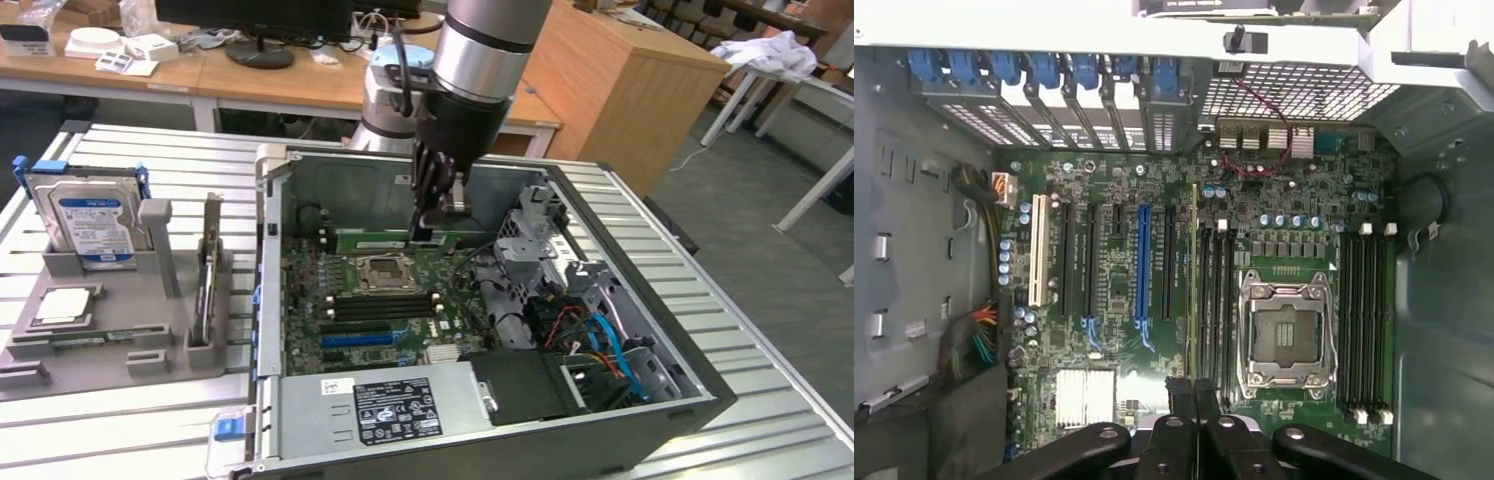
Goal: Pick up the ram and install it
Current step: 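Pick up the ram and move it above insertion slot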
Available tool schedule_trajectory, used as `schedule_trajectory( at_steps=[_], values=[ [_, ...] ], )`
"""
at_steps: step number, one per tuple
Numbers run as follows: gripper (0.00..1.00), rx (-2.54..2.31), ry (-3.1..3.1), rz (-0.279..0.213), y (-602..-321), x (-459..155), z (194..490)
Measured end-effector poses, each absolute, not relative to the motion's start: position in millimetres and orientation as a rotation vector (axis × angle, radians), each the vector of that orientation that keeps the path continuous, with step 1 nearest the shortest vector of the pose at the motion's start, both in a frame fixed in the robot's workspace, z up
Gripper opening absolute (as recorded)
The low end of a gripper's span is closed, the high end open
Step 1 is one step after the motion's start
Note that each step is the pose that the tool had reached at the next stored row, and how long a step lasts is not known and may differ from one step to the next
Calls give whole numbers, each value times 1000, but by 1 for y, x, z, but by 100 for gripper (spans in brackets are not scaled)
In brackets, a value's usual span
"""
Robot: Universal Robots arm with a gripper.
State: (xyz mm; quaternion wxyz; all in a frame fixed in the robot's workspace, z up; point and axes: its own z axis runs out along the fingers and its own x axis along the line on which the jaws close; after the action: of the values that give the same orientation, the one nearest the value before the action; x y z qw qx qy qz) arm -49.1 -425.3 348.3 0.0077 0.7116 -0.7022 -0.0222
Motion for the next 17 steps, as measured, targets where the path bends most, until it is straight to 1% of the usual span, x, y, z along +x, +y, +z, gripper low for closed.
schedule_trajectory(
  at_steps=[17],
  values=[
    [12, 2224, -2196, -70, -425, -41, 346]
  ],
)
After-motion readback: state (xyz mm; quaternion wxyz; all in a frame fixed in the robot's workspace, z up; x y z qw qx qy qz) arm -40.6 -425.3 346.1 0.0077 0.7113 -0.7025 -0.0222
